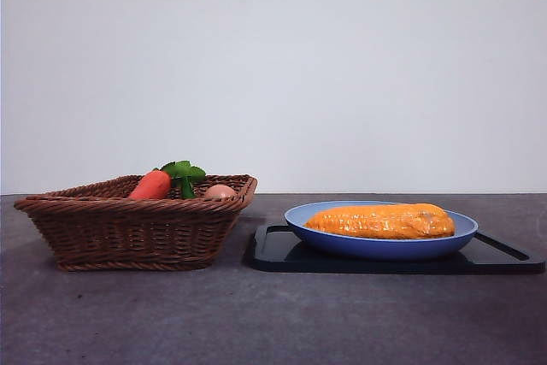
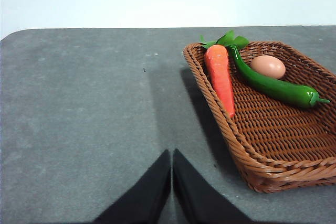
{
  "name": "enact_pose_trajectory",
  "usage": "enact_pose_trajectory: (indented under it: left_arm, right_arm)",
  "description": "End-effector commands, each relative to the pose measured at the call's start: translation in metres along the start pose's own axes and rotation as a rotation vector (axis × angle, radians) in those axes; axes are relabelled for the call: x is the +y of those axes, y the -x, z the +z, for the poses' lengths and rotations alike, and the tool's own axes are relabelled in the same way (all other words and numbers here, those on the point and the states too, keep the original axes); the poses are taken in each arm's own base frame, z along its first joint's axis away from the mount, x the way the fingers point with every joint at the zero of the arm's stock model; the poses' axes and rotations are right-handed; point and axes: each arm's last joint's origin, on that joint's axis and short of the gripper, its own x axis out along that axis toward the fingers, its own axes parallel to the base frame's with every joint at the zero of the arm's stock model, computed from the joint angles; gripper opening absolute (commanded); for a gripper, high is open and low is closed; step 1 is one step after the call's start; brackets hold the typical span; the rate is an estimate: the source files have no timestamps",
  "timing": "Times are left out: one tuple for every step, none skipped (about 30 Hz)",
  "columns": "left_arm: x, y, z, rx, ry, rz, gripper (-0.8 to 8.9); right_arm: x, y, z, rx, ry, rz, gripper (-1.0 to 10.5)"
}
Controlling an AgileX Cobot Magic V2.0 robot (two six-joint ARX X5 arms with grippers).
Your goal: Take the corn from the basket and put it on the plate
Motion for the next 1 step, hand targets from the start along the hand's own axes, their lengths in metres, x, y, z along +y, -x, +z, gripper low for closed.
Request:
enact_pose_trajectory:
  left_arm:
    - [0.0006,-0.0025,-0.0095,0.033,0.007,0.003,0.08]
  right_arm:
    - [-0.0003,-0.0003,-0.0009,-0.007,-0.01,-0.005,0.0]
